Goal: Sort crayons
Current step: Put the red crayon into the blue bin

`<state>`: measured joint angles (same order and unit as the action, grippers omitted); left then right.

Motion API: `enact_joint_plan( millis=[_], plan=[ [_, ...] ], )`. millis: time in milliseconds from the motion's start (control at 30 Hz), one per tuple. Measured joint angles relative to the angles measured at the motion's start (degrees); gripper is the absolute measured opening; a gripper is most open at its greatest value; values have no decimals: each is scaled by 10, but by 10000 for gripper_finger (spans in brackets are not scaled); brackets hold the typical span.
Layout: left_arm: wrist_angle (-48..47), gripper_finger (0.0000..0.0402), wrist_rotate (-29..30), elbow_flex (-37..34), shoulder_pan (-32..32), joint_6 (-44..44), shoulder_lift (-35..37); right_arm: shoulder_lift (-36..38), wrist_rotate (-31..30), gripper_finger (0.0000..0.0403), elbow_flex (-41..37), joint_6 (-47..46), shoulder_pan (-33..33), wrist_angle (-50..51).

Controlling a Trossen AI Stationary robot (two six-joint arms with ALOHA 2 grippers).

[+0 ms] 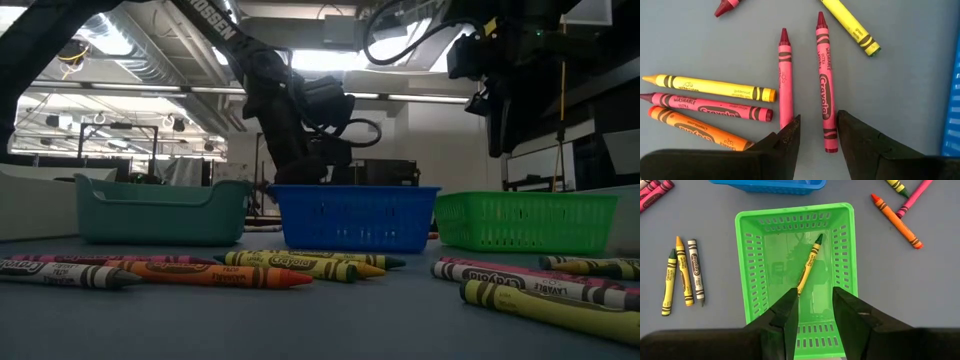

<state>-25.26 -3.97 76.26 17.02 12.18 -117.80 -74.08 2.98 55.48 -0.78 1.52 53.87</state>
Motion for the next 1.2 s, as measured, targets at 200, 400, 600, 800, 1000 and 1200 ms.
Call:
enact_joint_plan(
  millis=[200,400,600,800,1000,1200],
  plan=[
    [2,121,0,0,1,0,0,0,0,120,0,0,0,0],
    [15,121,-1,0,5,0,0,0,0,120,0,0,0,0],
    [22,121,-2,-1,7,0,0,0,0,120,0,0,0,0],
    [32,121,0,-1,7,-1,-1,0,0,120,0,0,0,0],
    [32,114,0,-1,7,0,-1,0,0,120,0,0,0,0],
    [32,70,0,-1,7,0,-1,0,0,120,0,0,0,0]
  ],
)
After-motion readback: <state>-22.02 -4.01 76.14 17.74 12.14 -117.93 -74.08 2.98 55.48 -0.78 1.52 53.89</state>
